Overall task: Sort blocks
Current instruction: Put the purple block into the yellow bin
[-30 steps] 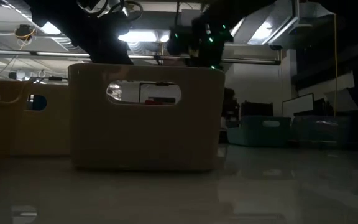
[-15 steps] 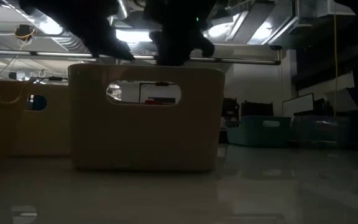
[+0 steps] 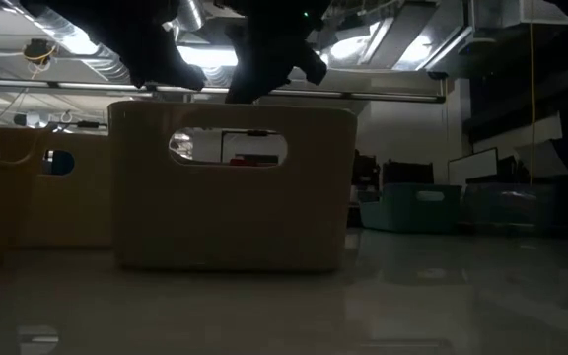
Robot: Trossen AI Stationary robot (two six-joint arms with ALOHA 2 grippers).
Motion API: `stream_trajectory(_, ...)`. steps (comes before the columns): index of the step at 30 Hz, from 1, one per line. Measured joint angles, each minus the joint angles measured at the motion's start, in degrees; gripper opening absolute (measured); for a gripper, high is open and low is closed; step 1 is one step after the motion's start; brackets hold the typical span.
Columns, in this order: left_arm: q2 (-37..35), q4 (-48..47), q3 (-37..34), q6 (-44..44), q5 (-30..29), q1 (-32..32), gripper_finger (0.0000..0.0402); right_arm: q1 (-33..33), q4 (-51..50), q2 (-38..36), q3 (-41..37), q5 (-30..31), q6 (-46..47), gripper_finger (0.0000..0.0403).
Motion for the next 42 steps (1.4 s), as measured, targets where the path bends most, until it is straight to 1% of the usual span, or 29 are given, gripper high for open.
stream_trajectory(5,1.5,1.1,0.0,7.1,0.0,0.1,0.0002,0.0,-1.2,0.0,0.0,2.2,0.1,0.0033)
stream_trajectory(8,2.7,2.5,0.0,10.1,0.1,0.8,0.0015,0.0,-1.5,0.0,0.0,2.2,2.2,0.0033)
stream_trajectory(11,4.6,4.4,0.0,10.3,0.1,2.7,0.0048,0.0,-1.5,0.0,0.0,3.1,7.8,0.0033)
stream_trajectory(14,7.4,8.2,0.0,12.0,0.1,5.1,0.0092,0.1,-3.2,0.0,0.0,8.7,12.8,0.0033)
stream_trajectory(16,9.8,12.1,0.0,13.3,0.1,6.7,0.0121,0.1,-6.3,0.0,0.0,12.4,14.3,0.0033)
stream_trajectory(18,12.2,16.4,0.0,14.6,0.1,8.4,0.0143,-0.1,-10.7,-0.3,0.0,14.7,17.9,0.0033)
stream_trajectory(21,16.0,22.8,0.1,15.9,0.7,11.6,0.0162,-0.9,-16.7,-1.6,0.0,14.0,22.3,0.0033)
stream_trajectory(23,18.4,24.5,1.1,15.6,4.3,14.3,0.0165,-1.6,-19.7,-3.0,0.0,12.4,24.4,0.0033)
stream_trajectory(27,23.3,24.2,3.7,15.5,14.1,19.2,0.0159,-3.1,-22.7,-6.1,0.0,10.2,28.4,0.0033)
stream_trajectory(30,26.5,22.8,5.1,16.1,19.7,21.7,0.0154,-4.0,-24.5,-8.7,0.0,10.2,30.1,0.0033)
stream_trajectory(32,28.1,19.3,6.5,17.7,22.8,23.0,0.0153,-4.9,-25.4,-10.4,0.0,10.2,31.2,0.0033)
stream_trajectory(34,29.5,14.7,7.6,19.9,24.3,23.9,0.0153,-5.8,-26.7,-12.2,0.0,10.2,32.2,0.0033)
stream_trajectory(37,31.2,9.2,8.6,23.7,24.7,24.7,0.0153,-7.4,-28.0,-15.1,0.0,10.2,34.0,0.0033)
stream_trajectory(40,32.2,7.4,8.8,26.5,24.7,25.1,0.0153,-9.0,-28.6,-17.6,0.0,10.2,34.9,0.0033)
stream_trajectory(42,33.1,6.7,8.8,26.8,24.8,25.3,0.0153,-9.9,-28.6,-18.7,0.0,10.2,35.2,0.0033)
